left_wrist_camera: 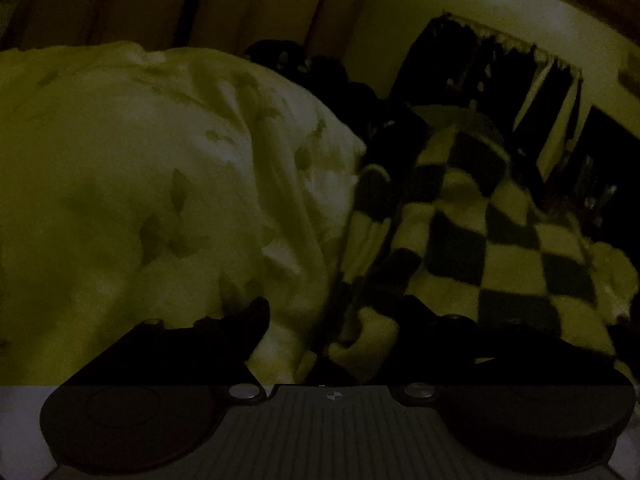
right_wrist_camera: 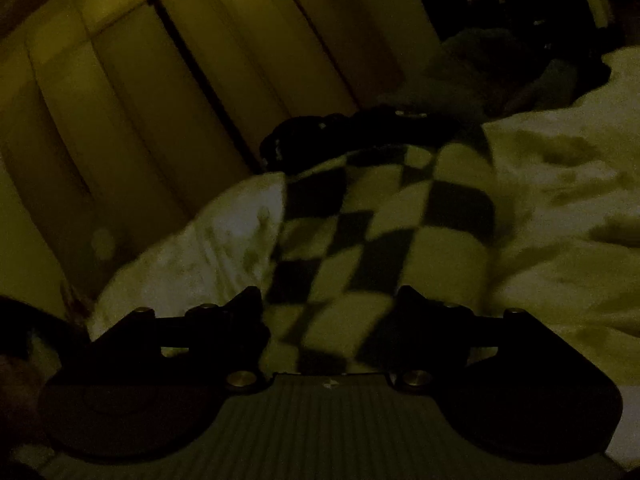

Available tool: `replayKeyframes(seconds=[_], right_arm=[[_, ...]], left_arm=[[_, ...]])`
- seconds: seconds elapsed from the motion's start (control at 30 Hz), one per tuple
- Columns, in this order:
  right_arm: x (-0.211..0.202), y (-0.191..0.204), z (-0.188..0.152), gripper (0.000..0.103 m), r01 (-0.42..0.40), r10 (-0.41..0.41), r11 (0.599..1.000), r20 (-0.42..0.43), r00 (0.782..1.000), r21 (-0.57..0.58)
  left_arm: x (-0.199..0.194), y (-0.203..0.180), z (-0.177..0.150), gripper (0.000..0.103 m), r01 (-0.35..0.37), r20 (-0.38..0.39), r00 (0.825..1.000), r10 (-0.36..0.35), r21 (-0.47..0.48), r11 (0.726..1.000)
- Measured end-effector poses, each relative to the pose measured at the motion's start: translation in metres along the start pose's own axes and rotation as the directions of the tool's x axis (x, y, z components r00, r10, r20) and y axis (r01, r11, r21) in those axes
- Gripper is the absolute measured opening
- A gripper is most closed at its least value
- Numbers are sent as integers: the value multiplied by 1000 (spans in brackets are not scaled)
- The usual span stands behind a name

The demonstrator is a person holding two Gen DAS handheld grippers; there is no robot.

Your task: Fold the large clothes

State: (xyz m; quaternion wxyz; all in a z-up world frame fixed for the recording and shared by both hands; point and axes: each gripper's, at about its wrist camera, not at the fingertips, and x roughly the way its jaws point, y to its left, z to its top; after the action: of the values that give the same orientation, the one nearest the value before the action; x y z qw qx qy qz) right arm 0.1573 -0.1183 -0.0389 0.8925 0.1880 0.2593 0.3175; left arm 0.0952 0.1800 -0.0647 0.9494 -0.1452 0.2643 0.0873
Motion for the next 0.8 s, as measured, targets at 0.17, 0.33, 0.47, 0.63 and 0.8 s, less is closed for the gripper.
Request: replayKeyframes(seconds=[0.17,0.33,0.47,0.63,0.8], right_arm=[[0,0,-20,81,28,-29,998,-21,999,-50],[2,10,-23,86,54,-57,994,-27,998,-92],[-3,21,-25,89,96,-100,986,-25,995,-137],[-7,31,-20,92,176,-184,975,-44,982,-134],[-14,55,-9,102,240,-249,943,-13,968,-231]], left_arm=[[2,-7,-5,103,-30,-10,999,31,68,997],[-9,-11,-1,103,-56,-12,998,58,98,994],[-26,-22,5,103,-109,3,994,111,190,976],[-51,-37,15,103,-130,9,991,133,289,948],[-68,-57,30,103,-65,-57,994,89,325,943]])
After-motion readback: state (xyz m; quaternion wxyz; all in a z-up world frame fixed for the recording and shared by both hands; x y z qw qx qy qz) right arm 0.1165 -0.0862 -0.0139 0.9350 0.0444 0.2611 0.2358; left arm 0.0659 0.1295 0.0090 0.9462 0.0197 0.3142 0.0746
